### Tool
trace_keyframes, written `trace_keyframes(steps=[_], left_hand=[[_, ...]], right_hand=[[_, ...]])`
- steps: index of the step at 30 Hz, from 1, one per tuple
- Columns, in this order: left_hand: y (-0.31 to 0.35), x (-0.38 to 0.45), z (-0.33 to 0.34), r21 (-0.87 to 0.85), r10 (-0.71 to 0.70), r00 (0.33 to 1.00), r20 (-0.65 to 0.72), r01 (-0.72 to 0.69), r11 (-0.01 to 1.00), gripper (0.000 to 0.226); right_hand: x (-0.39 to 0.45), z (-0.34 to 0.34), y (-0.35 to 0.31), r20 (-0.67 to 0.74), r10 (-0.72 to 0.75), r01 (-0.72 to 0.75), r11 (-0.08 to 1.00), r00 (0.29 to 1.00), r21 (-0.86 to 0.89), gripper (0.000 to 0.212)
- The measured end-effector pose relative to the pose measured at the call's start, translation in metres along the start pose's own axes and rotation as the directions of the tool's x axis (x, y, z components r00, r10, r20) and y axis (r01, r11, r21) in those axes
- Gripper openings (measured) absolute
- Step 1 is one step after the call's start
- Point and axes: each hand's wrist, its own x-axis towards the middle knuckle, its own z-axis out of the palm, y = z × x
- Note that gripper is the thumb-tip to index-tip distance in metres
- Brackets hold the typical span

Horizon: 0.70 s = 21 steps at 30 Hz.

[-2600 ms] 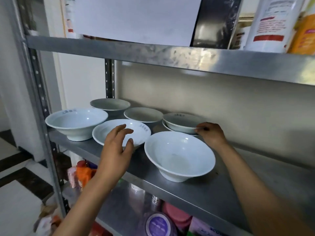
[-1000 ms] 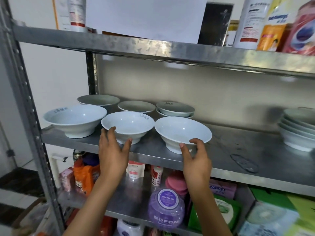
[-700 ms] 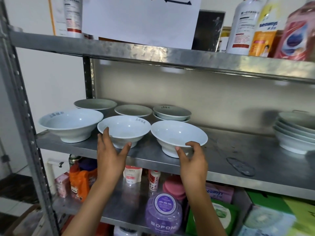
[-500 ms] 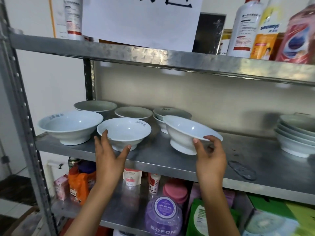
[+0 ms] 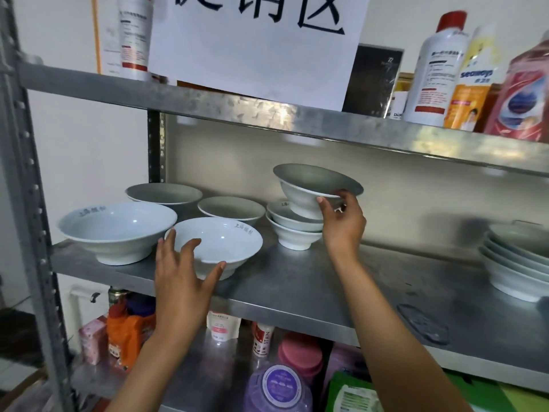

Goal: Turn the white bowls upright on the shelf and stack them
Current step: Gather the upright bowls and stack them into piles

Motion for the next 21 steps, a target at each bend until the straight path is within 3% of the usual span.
trace_keyframes(steps=[11,17,21], left_hand=[[-0.011,0.004,0.0,-0.217,-0.178,0.983,0.05,0.184,0.959,0.054],[-0.011,0.003,0.003,-0.274,-0.177,0.983,0.049,0.183,0.944,0.051],[-0.017,0.007,0.007,-0.314,-0.21,0.976,0.056,0.217,0.924,0.048]], right_hand=[[0.014,0.054,0.038,0.098,0.097,-0.08,0.983,0.99,-0.164,0.033],[0.013,0.06,0.065,0.14,0.138,-0.082,0.935,0.981,-0.346,0.036],[0.01,0.063,0.073,0.158,0.153,-0.086,0.926,0.975,-0.367,0.036]])
